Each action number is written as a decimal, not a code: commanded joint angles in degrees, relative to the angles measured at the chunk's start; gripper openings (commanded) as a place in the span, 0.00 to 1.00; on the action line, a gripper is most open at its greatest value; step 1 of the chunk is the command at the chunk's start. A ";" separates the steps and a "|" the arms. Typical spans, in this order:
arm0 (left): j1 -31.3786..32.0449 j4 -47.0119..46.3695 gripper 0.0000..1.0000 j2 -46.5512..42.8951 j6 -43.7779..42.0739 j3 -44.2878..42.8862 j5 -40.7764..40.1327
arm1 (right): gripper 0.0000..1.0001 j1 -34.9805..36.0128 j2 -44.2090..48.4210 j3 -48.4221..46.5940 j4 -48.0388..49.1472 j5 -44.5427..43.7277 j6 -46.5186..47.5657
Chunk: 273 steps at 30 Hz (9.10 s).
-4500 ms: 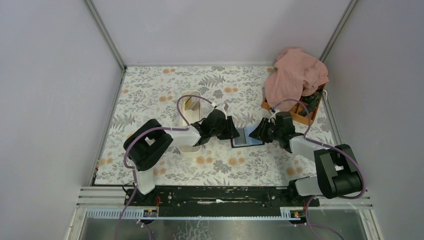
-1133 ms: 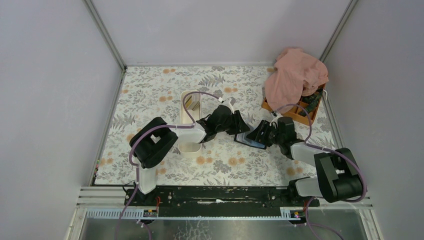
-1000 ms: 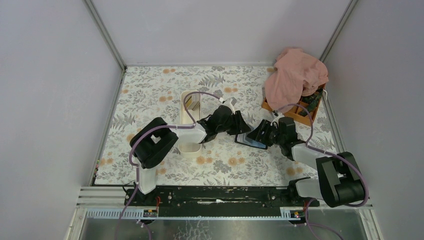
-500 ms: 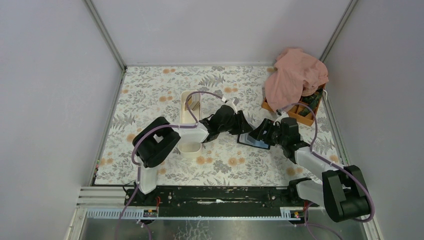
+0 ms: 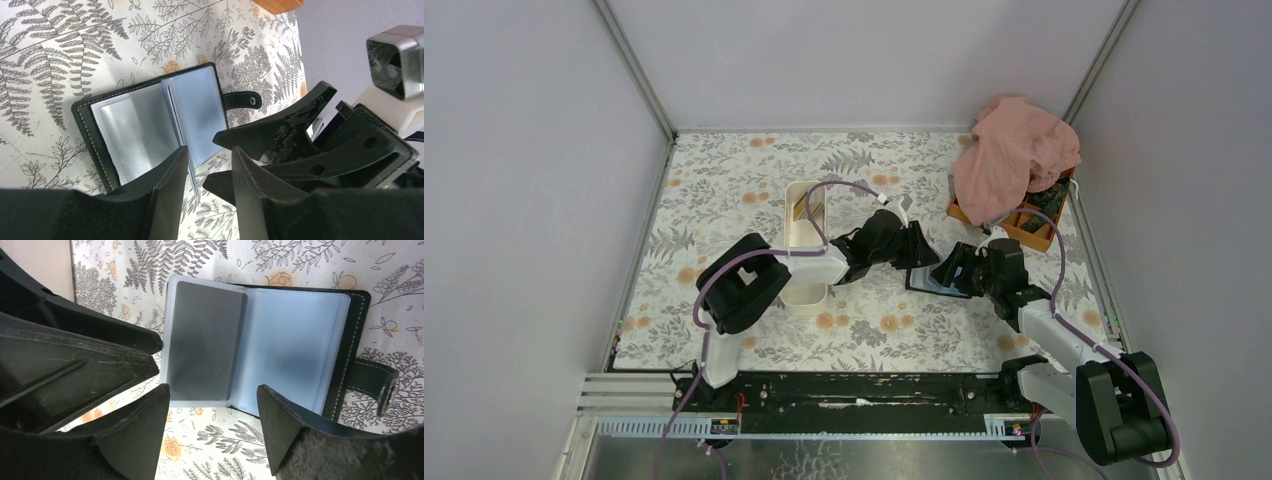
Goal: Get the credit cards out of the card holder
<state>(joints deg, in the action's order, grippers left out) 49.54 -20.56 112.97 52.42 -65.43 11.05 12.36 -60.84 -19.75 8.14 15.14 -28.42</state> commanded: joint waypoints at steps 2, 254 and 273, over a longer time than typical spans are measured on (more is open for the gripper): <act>0.64 -0.58 0.44 1.36 0.13 -2.63 0.80 | 0.72 0.08 1.29 -2.35 -1.53 -2.38 1.46; 5.98 -2.41 0.73 0.82 10.95 3.29 -11.20 | 0.20 -4.44 -7.95 1.45 -0.87 -11.75 -6.87; 5.97 -12.08 0.81 1.76 12.66 5.18 -7.18 | 0.22 -4.42 -8.55 1.40 -0.32 -11.00 -6.47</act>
<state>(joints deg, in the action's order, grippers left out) 54.92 -22.68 113.40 63.51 -60.20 0.25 7.18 -68.75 -19.42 11.03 0.73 -35.03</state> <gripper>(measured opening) 0.800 0.219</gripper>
